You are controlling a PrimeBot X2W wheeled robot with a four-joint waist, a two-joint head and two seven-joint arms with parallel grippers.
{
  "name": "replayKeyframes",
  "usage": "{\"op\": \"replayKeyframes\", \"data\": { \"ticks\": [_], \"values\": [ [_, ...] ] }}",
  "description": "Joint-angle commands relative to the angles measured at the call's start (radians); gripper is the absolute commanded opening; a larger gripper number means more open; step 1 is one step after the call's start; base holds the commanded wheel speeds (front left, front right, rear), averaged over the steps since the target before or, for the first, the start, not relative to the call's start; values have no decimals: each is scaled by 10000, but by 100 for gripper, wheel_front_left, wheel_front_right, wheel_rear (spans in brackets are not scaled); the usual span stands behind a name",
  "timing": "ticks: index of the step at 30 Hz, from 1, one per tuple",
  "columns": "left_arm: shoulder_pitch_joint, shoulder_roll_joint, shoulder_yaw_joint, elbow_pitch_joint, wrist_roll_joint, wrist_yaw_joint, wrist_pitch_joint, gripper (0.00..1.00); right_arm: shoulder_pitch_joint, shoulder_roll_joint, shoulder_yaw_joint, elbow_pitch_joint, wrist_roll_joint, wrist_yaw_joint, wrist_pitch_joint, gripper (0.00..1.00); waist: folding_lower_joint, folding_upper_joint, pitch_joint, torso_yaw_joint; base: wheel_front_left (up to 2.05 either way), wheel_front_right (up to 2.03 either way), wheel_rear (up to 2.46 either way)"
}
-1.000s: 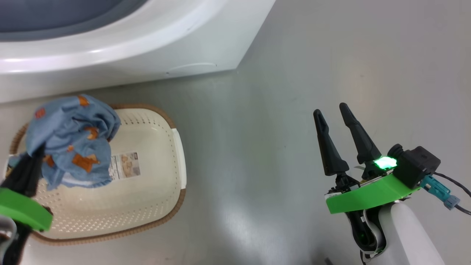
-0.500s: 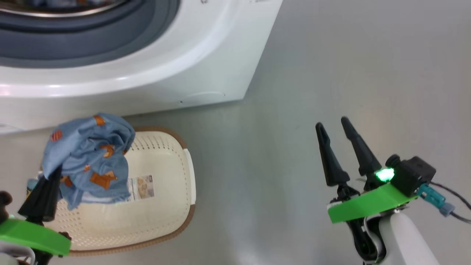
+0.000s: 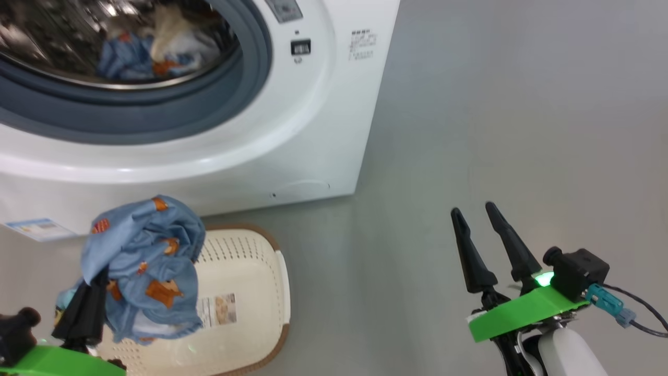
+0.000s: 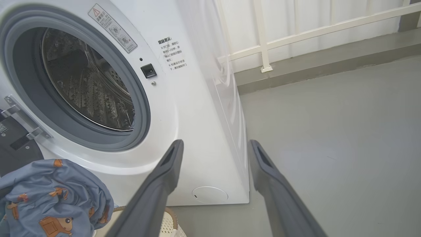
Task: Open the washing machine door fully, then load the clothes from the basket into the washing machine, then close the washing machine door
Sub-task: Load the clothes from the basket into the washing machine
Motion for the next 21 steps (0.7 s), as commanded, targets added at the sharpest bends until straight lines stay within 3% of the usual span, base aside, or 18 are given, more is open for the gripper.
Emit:
{"op": "replayKeyframes", "data": {
  "ticks": [1, 21],
  "values": [
    [5, 206, 509, -311, 119, -29, -124, 0, 126, 41, 121, -155, -145, 27, -48, 100, 0, 0, -625, 152, 0, 0, 0],
    [693, -468, 748, -1543, 474, 399, -79, 0, 596, -131, -13, 71, -166, 27, -48, 100, 0, 0, -1933, 757, 0, 0, 0]
  ]
}}
